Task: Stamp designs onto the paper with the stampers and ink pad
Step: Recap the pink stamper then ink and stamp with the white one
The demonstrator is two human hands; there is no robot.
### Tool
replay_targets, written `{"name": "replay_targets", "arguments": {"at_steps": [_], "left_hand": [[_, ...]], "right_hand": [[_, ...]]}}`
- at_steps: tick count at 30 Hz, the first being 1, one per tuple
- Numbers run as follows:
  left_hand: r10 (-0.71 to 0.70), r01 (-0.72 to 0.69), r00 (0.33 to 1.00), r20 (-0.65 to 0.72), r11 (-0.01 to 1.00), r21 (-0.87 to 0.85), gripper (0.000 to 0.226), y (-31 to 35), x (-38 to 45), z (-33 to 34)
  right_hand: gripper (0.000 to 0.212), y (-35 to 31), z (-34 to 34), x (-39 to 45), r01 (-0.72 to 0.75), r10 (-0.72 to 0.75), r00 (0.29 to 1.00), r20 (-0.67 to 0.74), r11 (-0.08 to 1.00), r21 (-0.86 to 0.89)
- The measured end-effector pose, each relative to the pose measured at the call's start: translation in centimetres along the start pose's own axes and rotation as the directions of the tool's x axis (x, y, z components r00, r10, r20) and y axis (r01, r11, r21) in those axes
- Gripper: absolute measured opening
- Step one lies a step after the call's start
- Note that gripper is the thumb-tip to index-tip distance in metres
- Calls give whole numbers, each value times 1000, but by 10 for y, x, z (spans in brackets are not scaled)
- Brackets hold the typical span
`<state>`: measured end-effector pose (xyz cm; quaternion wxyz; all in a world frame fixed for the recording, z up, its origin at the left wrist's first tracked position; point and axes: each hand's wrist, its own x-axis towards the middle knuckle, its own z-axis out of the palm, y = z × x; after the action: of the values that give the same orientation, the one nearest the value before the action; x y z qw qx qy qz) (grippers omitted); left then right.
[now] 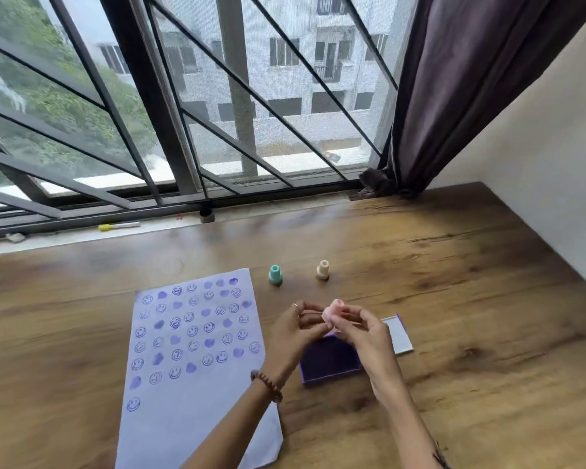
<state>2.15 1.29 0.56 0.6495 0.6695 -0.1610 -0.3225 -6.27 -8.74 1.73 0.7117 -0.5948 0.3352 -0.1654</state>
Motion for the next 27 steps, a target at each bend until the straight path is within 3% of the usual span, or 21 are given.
{"name": "replay_targets", "arguments": {"at_steps": [3,6,9,12,19,24,27], "left_hand": [[60,-53,998,-19,967,247,20,2,24,13],[82,-57,995,-62,940,337,15,7,51,29],[43,-23,998,-55,944,328,10,7,79,45],[-59,66,998,-36,972,227,18,5,96,62],[-75,57,996,52,956,286,27,3,105,77],[-116,153,986,-122,918,366,7,-5,85,46],[-130,215,953,-275,928,305,12,-7,77,24]], "right_hand": [[13,0,-11,22,44,-48,997,-63,997,-55],[11,-3,-21,44,95,-117,985,-126,981,-169],[7,-4,-30,70,107,-179,958,-223,948,-301],[10,0,-36,96,96,-226,927,-298,914,-394],[13,5,-39,124,89,-262,895,-360,897,-432],[16,4,-27,102,78,-294,829,-477,904,-420],[10,8,-11,93,113,-321,884,-340,852,-511]]}}
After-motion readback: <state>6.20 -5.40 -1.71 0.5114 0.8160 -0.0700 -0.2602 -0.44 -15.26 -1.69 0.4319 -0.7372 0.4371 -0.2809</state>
